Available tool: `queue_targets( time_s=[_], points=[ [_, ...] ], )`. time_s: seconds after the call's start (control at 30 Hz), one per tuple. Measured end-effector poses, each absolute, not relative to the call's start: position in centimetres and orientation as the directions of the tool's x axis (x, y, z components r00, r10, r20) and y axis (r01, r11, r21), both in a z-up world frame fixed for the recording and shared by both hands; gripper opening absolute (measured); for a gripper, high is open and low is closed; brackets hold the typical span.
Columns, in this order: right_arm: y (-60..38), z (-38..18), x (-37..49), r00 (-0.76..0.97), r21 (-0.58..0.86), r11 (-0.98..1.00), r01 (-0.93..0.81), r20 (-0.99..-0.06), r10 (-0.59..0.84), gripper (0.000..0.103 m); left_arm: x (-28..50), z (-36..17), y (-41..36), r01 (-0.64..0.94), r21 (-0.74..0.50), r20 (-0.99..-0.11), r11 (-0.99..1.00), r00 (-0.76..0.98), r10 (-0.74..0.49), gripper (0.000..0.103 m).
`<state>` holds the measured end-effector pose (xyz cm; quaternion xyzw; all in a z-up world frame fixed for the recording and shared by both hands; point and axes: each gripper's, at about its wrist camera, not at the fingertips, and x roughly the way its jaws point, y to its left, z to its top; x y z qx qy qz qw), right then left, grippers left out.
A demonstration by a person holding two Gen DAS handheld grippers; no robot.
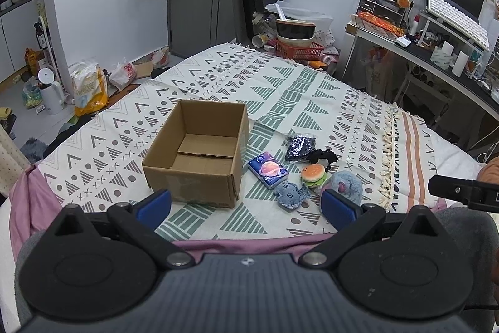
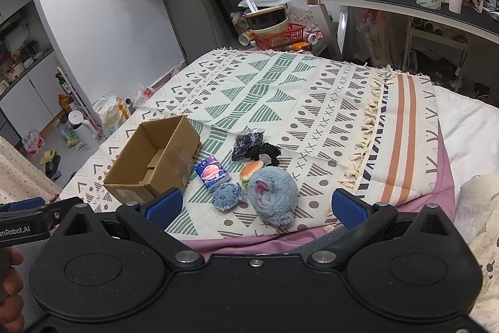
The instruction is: Organize soft objects
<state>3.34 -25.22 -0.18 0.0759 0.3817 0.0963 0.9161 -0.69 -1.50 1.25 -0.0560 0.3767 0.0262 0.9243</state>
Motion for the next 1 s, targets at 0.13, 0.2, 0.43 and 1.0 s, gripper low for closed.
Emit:
queue_targets(
  time_s=[0.13, 0.2, 0.43, 1.0],
  points=[
    [-25.2, -0.2, 3.2, 0.69, 0.217, 0.969, -0.12, -0.683, 0.238, 0.103, -0.7, 1.3, -0.9, -0.087, -0.088, -0.694, 0.992, 0.72, 0.002, 0.102],
    [-25.1, -0.3, 3.3, 0.688, 0.216, 0.969, -0.118, -0.686, 0.237, 0.103, -0.7, 1.2, -0.9, -0.087, -0.09, -0.695, 0.992, 0.719, 0.0, 0.102],
    [-25.2, -0.3, 3.5, 0.69, 0.215, 0.97, -0.113, -0.686, 0.232, 0.103, -0.4, 1.0, -0.7, -0.083, -0.101, -0.691, 0.991, 0.722, -0.01, 0.102],
    [-26.5, -1.8, 6.8, 0.673, 0.203, 0.971, -0.126, -0.702, 0.233, 0.103, 2.3, -0.9, -1.4, -0.057, -0.137, -0.701, 0.989, 0.711, -0.056, 0.101]
  ],
)
